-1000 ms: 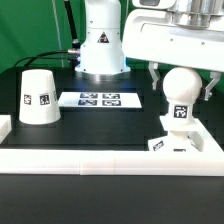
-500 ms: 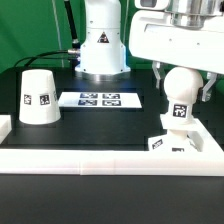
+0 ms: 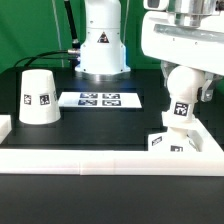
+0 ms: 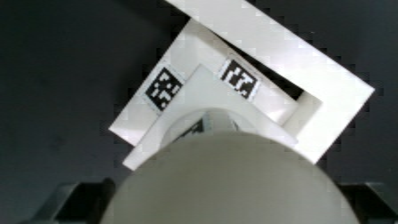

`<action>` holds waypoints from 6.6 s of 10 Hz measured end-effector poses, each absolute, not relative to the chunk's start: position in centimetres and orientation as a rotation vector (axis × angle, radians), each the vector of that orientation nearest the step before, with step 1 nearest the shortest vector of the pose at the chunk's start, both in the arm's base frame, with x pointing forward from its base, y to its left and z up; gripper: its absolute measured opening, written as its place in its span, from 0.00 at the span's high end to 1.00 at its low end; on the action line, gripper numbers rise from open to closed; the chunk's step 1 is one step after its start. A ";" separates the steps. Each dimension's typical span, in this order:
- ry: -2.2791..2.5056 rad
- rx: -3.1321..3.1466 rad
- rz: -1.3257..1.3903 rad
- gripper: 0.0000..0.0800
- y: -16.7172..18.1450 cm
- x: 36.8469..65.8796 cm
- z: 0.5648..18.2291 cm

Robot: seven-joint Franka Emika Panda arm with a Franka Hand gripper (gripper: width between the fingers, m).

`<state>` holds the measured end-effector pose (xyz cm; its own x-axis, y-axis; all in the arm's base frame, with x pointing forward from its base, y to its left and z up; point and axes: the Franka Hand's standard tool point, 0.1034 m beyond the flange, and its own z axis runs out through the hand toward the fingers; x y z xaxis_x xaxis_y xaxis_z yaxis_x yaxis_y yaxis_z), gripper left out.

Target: Assemble lamp

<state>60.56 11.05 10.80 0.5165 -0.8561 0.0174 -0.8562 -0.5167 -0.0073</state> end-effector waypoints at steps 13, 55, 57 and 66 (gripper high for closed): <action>-0.746 3.049 0.012 0.13 11.2 58.6 11.4; -0.223 3.102 -0.003 0.46 -11.7 41.7 7.3; -0.223 3.102 -0.004 0.85 -11.7 41.7 7.3; -0.237 3.118 0.005 0.95 -9.3 42.9 8.5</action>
Offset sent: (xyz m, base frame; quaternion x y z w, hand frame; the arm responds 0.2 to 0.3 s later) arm -0.0227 0.0023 0.0077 0.0149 0.0024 -0.0695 0.9975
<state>42.95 -9.28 8.49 0.9885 -0.1512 0.0043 -0.1513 -0.9884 0.0139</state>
